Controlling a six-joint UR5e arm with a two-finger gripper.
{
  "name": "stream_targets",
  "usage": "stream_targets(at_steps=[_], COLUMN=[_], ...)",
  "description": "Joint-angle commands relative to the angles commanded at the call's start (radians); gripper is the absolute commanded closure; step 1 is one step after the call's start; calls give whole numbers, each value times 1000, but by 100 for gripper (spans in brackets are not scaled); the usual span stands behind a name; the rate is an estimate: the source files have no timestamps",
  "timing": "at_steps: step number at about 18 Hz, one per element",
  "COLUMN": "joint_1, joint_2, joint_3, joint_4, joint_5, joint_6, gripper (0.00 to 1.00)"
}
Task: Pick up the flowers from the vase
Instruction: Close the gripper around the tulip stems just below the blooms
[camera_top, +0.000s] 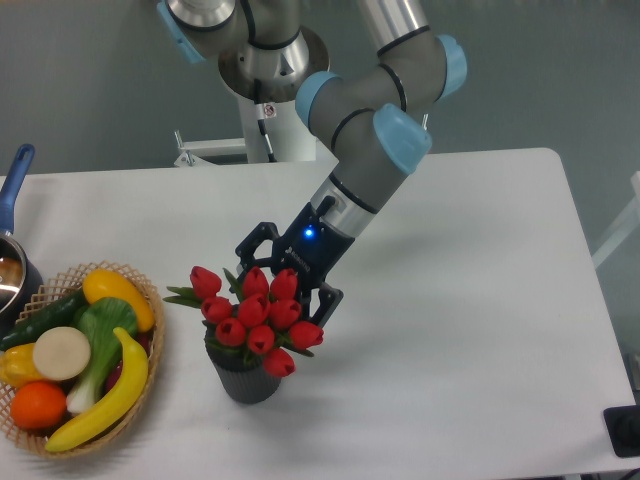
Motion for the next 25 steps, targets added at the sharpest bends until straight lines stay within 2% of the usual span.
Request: stream_targets(at_steps=[5, 23, 24, 25], joint_1=[-2, -14, -14, -14], joint_2=[-14, -58, -58, -58], joint_3=[3, 40, 40, 40], joint_4=[5, 6, 9, 17], joint_5=[-47, -74, -74, -74], joint_6=[2, 3, 3, 3], gripper=[0, 0, 1, 7])
